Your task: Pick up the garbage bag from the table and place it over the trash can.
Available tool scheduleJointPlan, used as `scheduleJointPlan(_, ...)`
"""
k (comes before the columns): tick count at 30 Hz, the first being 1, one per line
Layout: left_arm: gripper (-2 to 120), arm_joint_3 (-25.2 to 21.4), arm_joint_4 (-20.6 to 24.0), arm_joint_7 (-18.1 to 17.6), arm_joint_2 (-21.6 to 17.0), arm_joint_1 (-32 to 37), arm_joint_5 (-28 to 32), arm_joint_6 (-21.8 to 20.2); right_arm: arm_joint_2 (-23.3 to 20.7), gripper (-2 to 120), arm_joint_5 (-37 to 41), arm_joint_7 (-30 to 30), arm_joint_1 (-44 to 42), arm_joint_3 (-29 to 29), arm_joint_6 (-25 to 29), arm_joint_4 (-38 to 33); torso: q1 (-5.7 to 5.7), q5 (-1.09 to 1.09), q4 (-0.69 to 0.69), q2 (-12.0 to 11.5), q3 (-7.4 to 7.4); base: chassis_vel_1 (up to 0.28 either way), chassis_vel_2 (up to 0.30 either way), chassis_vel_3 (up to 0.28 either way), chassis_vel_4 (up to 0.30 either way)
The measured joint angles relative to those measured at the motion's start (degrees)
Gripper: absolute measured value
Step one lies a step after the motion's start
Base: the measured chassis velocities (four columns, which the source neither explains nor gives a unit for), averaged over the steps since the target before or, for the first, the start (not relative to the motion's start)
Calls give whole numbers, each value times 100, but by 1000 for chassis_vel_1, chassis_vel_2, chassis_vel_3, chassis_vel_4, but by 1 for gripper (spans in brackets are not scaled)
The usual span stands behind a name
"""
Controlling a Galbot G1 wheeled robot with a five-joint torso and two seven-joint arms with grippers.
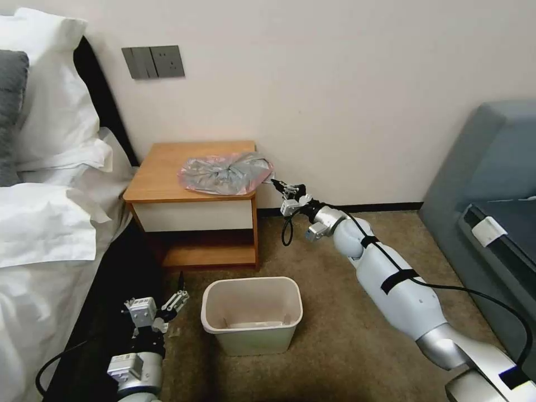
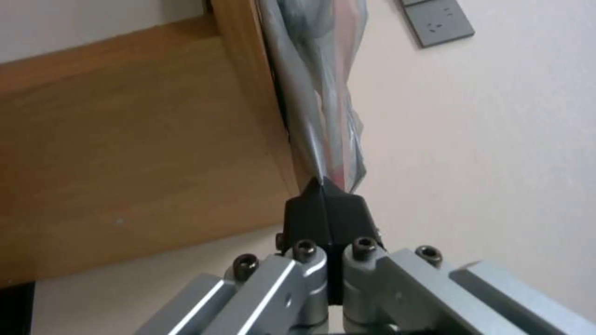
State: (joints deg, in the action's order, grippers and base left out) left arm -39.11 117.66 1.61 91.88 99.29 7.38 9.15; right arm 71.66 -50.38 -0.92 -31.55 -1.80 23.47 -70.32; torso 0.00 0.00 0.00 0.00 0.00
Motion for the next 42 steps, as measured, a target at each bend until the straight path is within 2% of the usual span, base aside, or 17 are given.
scheduleJointPlan(6,95,-17,22,-6,-2,4,-1,0,43,0,24,20,57,-34,-24,-7,0,0,1,0,0,0,0,0,0)
scheduleJointPlan(18,95,-63,9,-44,-5,-28,31,0,-367,0,615,89,-561,4,-208,-1196,0,0,-2,0,0,0,0,0,0)
scheduleJointPlan(21,95,-63,9,-44,-5,-28,31,0,-367,0,615,89,-561,4,-208,-1196,0,0,-2,0,0,0,0,0,0)
scheduleJointPlan(22,95,-57,10,-48,5,-30,33,-2,-502,0,744,90,-918,26,-305,-1659,0,1,0,0,0,0,0,0,0)
scheduleJointPlan(25,95,-75,104,-49,2,-8,69,-2,-643,0,1070,112,-1271,-1,-507,-2036,0,0,0,0,-1,0,0,0,0)
scheduleJointPlan(32,95,-184,446,-63,7,69,155,-3,-832,0,1332,140,-1840,-25,-647,-2382,0,1,-1,0,-1,0,0,0,0)
scheduleJointPlan(42,95,-258,615,-107,21,102,262,-3,-1131,0,1183,156,-2682,-102,-514,-2881,0,0,0,0,-1,0,0,0,0)
